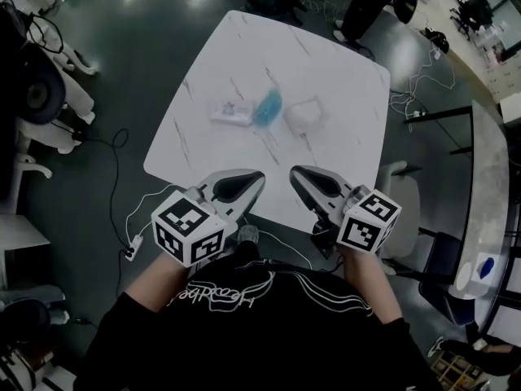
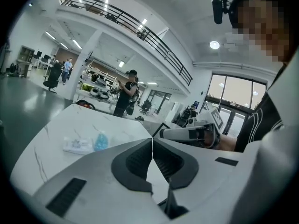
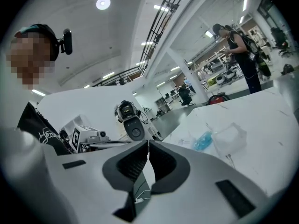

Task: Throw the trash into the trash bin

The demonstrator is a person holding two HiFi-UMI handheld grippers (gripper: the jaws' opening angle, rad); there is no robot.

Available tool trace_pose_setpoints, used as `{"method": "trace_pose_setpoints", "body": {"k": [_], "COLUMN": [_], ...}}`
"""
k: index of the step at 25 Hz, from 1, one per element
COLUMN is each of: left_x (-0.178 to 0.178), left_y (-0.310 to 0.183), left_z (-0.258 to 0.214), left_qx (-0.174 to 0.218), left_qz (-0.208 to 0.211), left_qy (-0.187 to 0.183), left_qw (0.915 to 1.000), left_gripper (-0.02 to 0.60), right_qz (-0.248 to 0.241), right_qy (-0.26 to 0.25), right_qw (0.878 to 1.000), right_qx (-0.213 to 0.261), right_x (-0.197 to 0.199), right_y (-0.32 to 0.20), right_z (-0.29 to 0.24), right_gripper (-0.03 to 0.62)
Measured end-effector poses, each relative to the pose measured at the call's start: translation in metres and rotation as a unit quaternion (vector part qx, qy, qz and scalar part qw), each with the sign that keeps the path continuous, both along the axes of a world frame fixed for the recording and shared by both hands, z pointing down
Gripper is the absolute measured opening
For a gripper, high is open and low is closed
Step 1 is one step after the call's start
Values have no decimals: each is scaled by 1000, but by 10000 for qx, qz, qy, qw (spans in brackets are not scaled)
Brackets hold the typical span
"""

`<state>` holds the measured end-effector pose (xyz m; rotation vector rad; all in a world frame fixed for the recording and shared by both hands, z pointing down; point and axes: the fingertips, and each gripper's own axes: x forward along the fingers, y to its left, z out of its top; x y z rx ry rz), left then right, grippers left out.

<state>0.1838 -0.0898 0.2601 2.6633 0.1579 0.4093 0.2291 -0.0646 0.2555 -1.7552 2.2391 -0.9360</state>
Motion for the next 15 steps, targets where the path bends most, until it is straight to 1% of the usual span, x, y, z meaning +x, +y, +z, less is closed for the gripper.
{"method": "trace_pose_setpoints", "body": {"k": [4, 7, 8, 10, 12, 13, 15], "left_x": [10, 12, 13, 15, 18, 19, 21], "left_y": [-30, -54, -61, -74, -86, -91, -101], "left_z": [14, 23, 25, 31, 38, 42, 51], "left_qx": [58, 146, 172, 225, 331, 435, 760], "left_qz": [6, -148, -200, -268, -304, -294, -198], "left_qy": [-164, -248, -271, -353, -473, -535, -653], "left_qw": [9998, 9995, 9993, 9988, 9979, 9972, 9948], "left_gripper": [6, 9, 22, 85, 119, 131, 163], "right_qz": [-63, -107, -115, -124, -139, -146, -149], "right_qy": [-84, -151, -172, -225, -280, -303, -357], "right_qw": [9999, 9997, 9997, 9995, 9993, 9992, 9988], "right_qx": [-76, -132, -155, -190, -218, -237, -288], "right_x": [10, 13, 14, 18, 20, 22, 24], "right_y": [-28, -43, -48, -56, -64, -67, -71], "right_z": [11, 20, 23, 28, 33, 35, 42], "right_gripper": [32, 32, 32, 32, 32, 32, 32]}}
